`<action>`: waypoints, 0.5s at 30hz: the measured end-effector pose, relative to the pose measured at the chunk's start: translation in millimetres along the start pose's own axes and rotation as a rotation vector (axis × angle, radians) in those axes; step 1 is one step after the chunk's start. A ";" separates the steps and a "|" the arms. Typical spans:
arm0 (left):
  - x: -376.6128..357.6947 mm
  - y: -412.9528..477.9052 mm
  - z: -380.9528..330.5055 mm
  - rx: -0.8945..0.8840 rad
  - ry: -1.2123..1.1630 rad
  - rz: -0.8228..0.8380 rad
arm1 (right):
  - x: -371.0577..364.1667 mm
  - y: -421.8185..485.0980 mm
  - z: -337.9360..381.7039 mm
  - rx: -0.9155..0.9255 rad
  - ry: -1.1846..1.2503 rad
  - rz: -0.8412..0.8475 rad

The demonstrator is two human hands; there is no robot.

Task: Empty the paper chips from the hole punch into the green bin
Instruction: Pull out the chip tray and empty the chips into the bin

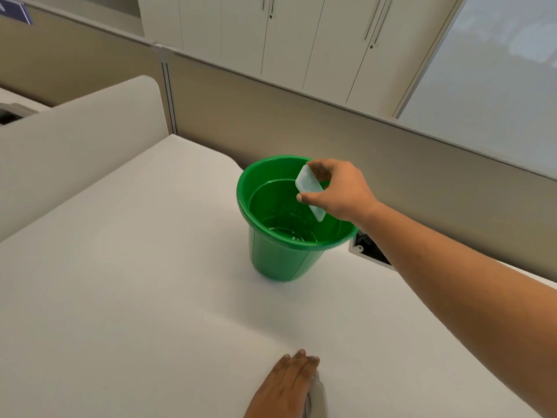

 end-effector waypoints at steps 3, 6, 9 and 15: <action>8.9 -5.3 -4.2 0.013 -0.015 0.044 | 0.8 -1.5 -1.8 -0.012 0.048 -0.019; 11.5 -6.6 -7.1 0.098 -0.142 0.188 | 2.0 -1.5 -2.9 -0.026 0.059 -0.016; 21.7 -3.9 -11.2 0.146 -0.162 0.234 | 5.7 -1.0 -4.4 -0.034 0.064 -0.047; 17.9 -7.8 -10.1 0.211 -0.276 0.298 | 4.3 -2.6 -6.0 -0.040 0.043 -0.052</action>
Point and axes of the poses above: each hand's wrist, its own y-axis towards the middle knuckle, its own x-axis out of the back of the hand, z = x × y, the point moved 5 cm from there along y, towards the middle knuckle, and after that the axes turned 14 degrees about -x, right-handed, at the moved point
